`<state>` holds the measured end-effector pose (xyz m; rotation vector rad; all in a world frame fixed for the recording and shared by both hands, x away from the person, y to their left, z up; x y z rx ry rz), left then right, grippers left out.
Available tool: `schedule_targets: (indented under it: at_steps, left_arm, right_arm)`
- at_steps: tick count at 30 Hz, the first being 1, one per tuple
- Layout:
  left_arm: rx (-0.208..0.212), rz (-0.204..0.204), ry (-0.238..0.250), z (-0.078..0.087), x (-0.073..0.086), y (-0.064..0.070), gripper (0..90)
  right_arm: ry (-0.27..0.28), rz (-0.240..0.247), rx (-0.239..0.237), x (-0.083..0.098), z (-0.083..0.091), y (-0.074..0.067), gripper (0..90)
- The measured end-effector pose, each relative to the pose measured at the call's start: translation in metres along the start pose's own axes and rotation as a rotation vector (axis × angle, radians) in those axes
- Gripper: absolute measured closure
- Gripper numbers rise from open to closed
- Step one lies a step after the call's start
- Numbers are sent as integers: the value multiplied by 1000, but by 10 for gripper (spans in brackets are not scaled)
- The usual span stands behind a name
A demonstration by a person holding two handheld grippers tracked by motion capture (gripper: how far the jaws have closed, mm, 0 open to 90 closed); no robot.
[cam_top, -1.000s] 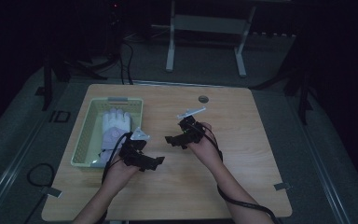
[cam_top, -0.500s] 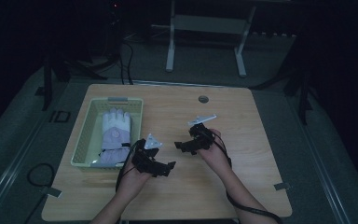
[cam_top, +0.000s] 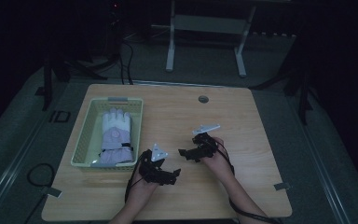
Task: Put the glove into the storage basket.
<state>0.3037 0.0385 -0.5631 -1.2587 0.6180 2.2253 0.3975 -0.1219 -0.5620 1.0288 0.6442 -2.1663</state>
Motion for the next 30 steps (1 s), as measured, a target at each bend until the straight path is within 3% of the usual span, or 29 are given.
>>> schedule_targets:
  at_steps: [10, 11, 13, 16, 19, 30]
  left_arm:
    - [-13, -58, 25, -6, 11, 5, 33]
    - [-8, -92, 27, -8, 13, 7, 32]
    - [-6, -108, 32, -9, 14, 9, 32]
    - [-3, -108, 41, -11, 17, 9, 32]
    - [-4, -117, 41, -12, 20, 9, 32]
    - [-44, -116, 57, -9, 26, 9, 32]
  right_arm:
    - [10, 46, -19, 19, 3, 6, 150]
    - [17, 44, -22, 24, 4, 8, 140]
    - [25, 43, -23, 26, 5, 9, 140]
    - [29, 40, -20, 29, 7, 10, 140]
    - [74, 38, -11, 34, 13, 14, 140]
    - [71, 54, 10, 41, 18, 21, 140]
Point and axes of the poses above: each handheld gripper's, and its own axes: z roughly backward along the jaws, x roughly out of its underside, y roughly to its right, the point moved 4 cm from there along -z, roughly forward along the jaws, and after that the axes turned 11 degrees about y, right-handed, at the moved point
